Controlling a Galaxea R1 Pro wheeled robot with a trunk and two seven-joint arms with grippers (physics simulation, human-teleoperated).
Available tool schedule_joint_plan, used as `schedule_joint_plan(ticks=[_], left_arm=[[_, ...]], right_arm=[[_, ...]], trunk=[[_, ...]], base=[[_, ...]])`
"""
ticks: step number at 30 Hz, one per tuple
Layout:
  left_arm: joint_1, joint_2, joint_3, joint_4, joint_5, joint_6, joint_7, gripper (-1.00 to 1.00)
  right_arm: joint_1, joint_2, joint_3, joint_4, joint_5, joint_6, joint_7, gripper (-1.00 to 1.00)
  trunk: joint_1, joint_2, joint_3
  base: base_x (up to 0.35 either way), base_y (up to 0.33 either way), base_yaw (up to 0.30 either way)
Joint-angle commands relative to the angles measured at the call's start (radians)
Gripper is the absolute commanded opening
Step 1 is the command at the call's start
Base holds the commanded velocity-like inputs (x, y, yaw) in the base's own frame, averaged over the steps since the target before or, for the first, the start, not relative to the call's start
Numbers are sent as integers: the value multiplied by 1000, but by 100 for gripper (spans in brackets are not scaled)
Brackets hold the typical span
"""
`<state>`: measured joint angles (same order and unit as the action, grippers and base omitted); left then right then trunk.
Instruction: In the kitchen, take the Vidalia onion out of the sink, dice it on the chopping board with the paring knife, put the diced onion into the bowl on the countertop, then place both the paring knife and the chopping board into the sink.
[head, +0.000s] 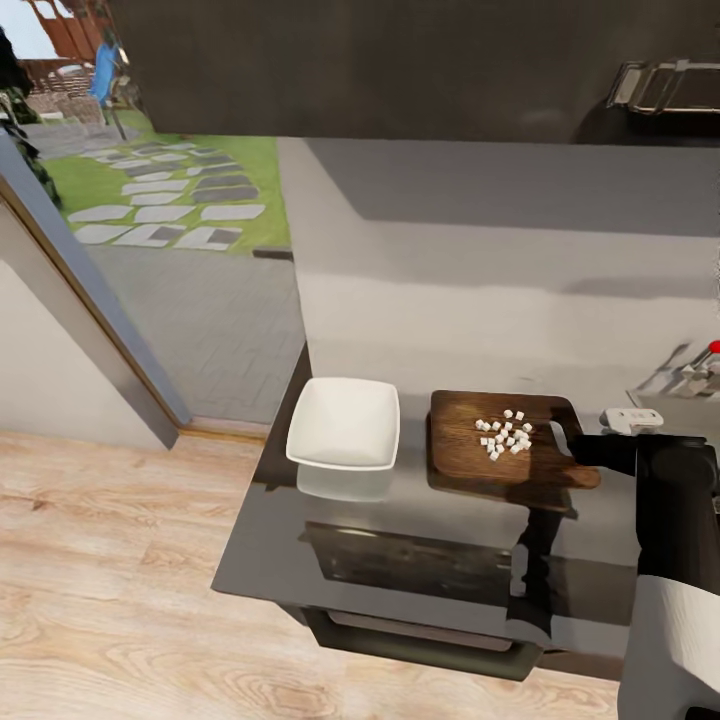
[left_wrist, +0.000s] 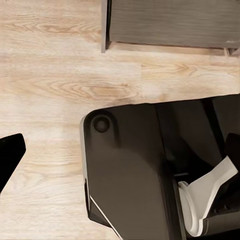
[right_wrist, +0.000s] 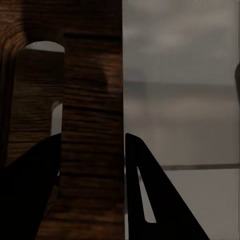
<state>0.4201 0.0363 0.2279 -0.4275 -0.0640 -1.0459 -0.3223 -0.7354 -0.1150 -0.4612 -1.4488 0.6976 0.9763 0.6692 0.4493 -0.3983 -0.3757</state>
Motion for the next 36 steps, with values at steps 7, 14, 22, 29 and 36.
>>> schedule_joint_plan(ticks=[7, 14, 22, 29, 36], left_arm=[[0, -1, 8, -2, -7, -1, -6, 100], [0, -1, 8, -2, -7, -1, -6, 100], [0, -1, 8, -2, -7, -1, -6, 100], [0, -1, 8, -2, -7, -1, -6, 100], [0, -1, 8, 2, -7, -1, -6, 100]], right_arm=[[-1, 0, -1, -1, 10, 2, 10, -100], [-1, 2, -1, -1, 10, 2, 10, -100], [-1, 9, -1, -1, 10, 2, 10, -100], [-1, 9, -1, -1, 10, 2, 10, -100], [-1, 9, -1, -1, 10, 2, 10, -100]], trunk=[[1, -2, 10], [1, -2, 20], [1, -2, 33], [1, -2, 44], [1, -2, 55]], base=[[0, 0, 0], [0, 0, 0], [0, 0, 0], [0, 0, 0], [0, 0, 0]])
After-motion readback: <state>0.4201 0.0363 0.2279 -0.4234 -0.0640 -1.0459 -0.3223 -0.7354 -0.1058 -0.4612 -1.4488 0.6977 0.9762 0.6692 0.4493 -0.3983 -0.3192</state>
